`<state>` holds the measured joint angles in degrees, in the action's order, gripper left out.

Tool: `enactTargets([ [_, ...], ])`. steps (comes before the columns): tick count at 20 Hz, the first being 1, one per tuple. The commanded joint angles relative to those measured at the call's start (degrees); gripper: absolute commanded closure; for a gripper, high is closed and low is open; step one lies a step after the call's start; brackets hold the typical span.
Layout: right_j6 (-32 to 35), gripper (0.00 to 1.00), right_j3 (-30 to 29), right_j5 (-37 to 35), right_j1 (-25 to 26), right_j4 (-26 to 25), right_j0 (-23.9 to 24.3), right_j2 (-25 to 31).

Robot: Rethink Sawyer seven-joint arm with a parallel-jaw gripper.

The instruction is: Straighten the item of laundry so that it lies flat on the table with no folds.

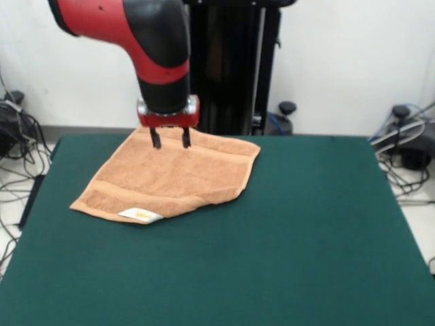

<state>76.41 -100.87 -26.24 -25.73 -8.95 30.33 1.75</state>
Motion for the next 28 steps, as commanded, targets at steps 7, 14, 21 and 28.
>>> enactTargets([
  [7, 15.6, 0.0, 14.2, 11.8, 12.3, 4.5, -11.0, -1.0],
  [14, 16.9, 0.0, 21.3, 12.2, 18.5, 10.5, -15.0, -3.8],
  [21, 9.8, 0.0, 24.8, 11.2, 26.1, 10.5, -11.2, -1.1],
  [28, 1.4, 0.0, 25.5, 8.6, 28.1, 3.4, -7.1, -4.1],
])
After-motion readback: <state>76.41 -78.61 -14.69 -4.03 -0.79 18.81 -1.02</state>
